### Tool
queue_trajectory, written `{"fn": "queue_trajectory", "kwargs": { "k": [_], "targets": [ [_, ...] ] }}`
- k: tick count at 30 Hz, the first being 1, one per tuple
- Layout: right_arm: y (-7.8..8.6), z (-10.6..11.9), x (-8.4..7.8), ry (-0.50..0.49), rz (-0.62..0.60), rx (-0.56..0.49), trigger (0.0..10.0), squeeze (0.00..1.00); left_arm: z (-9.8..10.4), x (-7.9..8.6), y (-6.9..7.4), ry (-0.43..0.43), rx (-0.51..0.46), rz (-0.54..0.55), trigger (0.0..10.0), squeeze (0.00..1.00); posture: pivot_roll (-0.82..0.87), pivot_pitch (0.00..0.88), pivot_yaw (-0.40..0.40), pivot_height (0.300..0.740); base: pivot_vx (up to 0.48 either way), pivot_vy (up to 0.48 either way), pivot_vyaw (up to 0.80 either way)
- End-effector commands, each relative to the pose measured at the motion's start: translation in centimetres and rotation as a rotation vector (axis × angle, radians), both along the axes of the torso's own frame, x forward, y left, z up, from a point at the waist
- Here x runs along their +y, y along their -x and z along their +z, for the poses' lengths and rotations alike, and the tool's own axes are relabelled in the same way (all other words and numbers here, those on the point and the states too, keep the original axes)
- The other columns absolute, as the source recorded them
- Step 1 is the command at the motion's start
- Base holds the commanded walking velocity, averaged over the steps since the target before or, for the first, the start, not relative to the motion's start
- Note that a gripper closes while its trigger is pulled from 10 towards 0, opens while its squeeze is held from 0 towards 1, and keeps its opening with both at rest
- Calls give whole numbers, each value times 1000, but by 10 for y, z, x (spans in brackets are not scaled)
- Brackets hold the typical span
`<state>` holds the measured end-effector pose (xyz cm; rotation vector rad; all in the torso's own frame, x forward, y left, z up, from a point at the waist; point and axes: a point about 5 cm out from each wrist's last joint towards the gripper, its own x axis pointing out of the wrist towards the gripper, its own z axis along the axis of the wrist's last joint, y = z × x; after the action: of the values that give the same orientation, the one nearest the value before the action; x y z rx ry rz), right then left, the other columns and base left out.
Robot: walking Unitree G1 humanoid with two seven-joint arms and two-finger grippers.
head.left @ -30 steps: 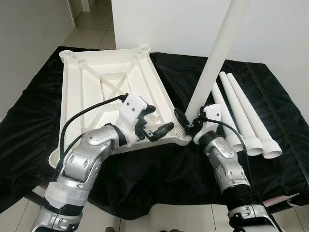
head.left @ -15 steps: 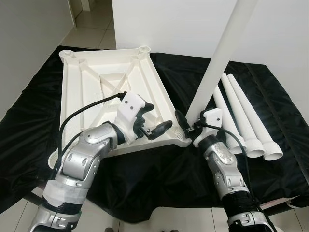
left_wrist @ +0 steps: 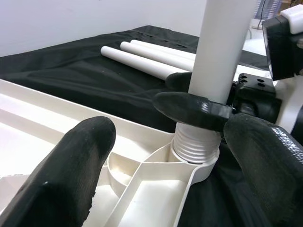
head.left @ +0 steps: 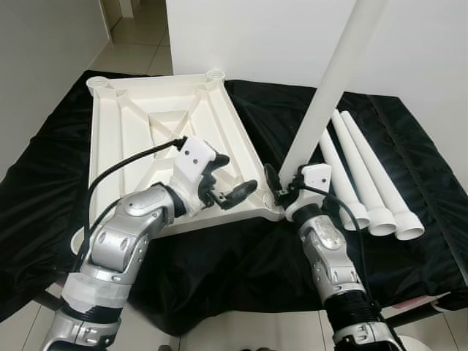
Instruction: Building children table
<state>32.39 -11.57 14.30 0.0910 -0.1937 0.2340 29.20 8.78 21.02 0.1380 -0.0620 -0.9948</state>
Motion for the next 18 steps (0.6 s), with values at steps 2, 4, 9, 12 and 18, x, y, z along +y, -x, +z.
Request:
{"fn": "queue_trajectory", "kwargs": {
  "k": [2,4,9,12,18],
  "targets": [
    [2,-29,-3,0,-153,162,10000,0,1,1,-2,-2,-4,33,10000,0,18,93,-21,740,0,0,0],
    [2,-27,2,-17,-183,152,10000,0,1,1,-2,-3,-6,34,10000,0,19,97,-23,740,0,0,0],
    [5,-18,13,-52,-209,99,10000,0,1,1,-2,-1,-6,37,10000,0,17,101,-22,740,0,0,0],
    [7,-10,24,-68,-209,55,10000,0,1,1,-3,1,-6,39,10000,0,17,105,-22,740,0,0,0],
    [10,-1,34,-30,-183,-3,10000,0,1,1,-4,6,-3,49,10000,0,16,115,-26,740,0,0,0]
  ]
}}
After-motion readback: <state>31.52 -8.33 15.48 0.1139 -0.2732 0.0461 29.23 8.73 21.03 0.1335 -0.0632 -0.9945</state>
